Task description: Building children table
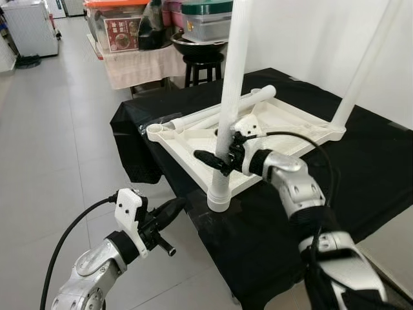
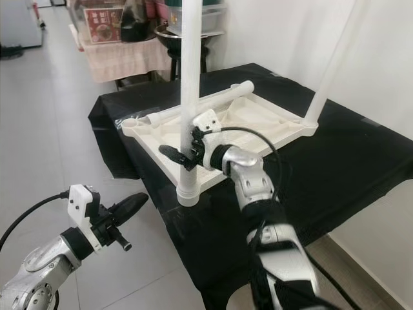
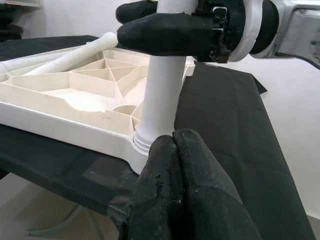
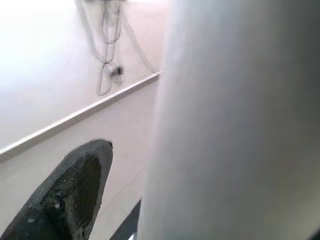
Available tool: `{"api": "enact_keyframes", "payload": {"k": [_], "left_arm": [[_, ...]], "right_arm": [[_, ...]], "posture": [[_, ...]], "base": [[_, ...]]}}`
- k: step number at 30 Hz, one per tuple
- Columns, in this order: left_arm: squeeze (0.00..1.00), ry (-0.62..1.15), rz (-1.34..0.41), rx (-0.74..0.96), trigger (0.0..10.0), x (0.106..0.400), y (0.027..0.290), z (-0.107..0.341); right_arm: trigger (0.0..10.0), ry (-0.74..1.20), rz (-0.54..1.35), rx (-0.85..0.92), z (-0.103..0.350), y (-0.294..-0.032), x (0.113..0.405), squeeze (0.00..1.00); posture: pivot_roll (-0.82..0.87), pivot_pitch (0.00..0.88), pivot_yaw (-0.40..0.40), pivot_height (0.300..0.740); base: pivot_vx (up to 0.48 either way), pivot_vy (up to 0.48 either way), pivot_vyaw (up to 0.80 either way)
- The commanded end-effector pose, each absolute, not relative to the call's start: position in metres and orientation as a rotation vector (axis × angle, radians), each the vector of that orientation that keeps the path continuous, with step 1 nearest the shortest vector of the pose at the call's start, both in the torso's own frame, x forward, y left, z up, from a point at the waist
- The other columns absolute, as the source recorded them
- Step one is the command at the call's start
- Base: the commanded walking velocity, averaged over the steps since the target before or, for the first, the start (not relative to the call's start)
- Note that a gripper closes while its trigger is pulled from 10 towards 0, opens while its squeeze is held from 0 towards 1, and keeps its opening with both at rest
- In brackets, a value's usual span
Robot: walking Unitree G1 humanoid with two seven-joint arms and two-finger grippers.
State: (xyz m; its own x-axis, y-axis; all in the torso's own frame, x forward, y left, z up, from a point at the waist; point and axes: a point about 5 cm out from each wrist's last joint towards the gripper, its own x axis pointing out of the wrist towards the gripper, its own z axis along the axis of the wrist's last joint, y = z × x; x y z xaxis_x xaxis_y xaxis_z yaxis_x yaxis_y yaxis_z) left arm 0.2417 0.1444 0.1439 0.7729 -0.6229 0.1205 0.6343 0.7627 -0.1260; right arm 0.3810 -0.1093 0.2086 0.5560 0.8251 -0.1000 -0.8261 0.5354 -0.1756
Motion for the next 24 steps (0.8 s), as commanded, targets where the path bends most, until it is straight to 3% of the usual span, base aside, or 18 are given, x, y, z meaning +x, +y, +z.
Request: {"api": "enact_keyframes", "payload": {"k": [1, 10, 11, 12, 13, 14, 15, 24], "left_arm": [[0.00, -0.065, -0.682, -0.152, 10.0, 0.241, 0.143, 0.142], [0.00, -0.055, -0.688, -0.141, 10.0, 0.235, 0.141, 0.141], [0.00, -0.053, -0.690, -0.138, 10.0, 0.233, 0.141, 0.141], [0.00, -0.053, -0.690, -0.138, 10.0, 0.233, 0.141, 0.141], [0.00, -0.052, -0.691, -0.135, 10.0, 0.233, 0.140, 0.141], [0.00, -0.052, -0.691, -0.135, 10.0, 0.233, 0.140, 0.141], [0.00, -0.052, -0.691, -0.134, 10.0, 0.232, 0.140, 0.141], [0.00, -0.055, -0.688, -0.134, 10.0, 0.233, 0.139, 0.142]], "right_arm": [[10.0, 0.007, 1.013, -0.214, 0.207, -0.106, 0.380, 0.00], [10.0, 0.099, 1.068, -0.189, 0.207, -0.110, 0.389, 0.00], [7.5, 0.128, 1.088, -0.184, 0.205, -0.112, 0.388, 0.00], [7.5, 0.128, 1.088, -0.184, 0.205, -0.112, 0.388, 0.00], [4.5, 0.143, 1.093, -0.176, 0.204, -0.114, 0.388, 0.00], [4.5, 0.143, 1.093, -0.176, 0.204, -0.114, 0.388, 0.00], [0.0, 0.152, 1.092, -0.169, 0.204, -0.116, 0.389, 0.00], [0.0, 0.162, 1.051, -0.163, 0.200, -0.130, 0.391, 0.00]], "posture": [[0.02, 0.000, -0.033, 0.740], [0.04, 0.000, -0.040, 0.740], [0.04, 0.000, -0.042, 0.740], [0.04, 0.000, -0.042, 0.740], [0.04, 0.000, -0.042, 0.740], [0.04, 0.000, -0.042, 0.740], [0.05, 0.000, -0.042, 0.740], [0.04, 0.000, -0.043, 0.740]], "base": [[0.000, 0.000, 0.00], [0.000, 0.000, 0.00], [0.000, 0.000, 0.00], [0.000, 0.000, 0.00], [0.000, 0.000, 0.00], [0.000, 0.000, 0.00], [0.000, 0.000, 0.00], [0.000, 0.000, 0.00]]}}
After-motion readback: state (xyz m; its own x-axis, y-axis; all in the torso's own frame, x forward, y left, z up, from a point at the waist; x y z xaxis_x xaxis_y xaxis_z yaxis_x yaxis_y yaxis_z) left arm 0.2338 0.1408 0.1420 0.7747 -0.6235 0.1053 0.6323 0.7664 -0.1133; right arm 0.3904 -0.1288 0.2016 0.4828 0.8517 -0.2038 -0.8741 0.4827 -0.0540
